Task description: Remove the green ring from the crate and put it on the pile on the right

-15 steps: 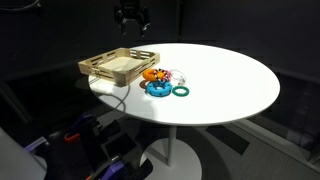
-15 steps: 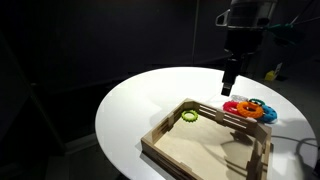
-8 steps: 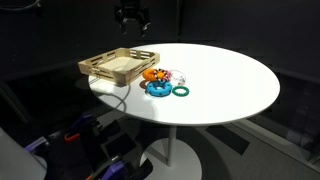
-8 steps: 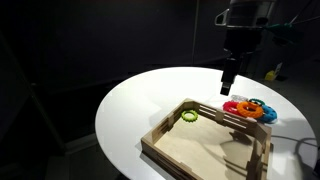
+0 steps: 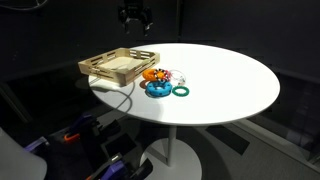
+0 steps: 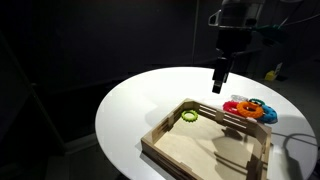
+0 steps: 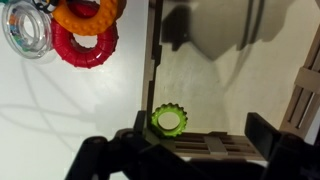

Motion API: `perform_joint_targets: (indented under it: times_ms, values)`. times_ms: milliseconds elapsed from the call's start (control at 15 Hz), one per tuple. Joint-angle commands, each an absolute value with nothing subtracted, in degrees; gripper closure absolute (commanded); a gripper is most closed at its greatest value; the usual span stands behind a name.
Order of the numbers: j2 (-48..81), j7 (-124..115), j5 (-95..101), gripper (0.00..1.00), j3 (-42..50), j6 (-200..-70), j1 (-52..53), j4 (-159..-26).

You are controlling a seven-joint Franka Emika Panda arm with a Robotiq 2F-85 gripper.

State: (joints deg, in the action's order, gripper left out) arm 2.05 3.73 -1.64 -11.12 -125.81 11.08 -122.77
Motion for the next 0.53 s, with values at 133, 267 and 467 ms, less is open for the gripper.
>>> perform_joint_targets:
  times_ms: [133, 267, 467]
  values:
    - [8.9, 2.2, 0.7, 0.00, -11.4, -124.6, 12.0, -114.5]
    - [11.2, 2.0, 2.1, 0.00, -11.4, -124.4, 12.6, -112.9]
    - [14.1, 1.9, 4.1, 0.00, -11.3, -125.4, 13.6, -112.1]
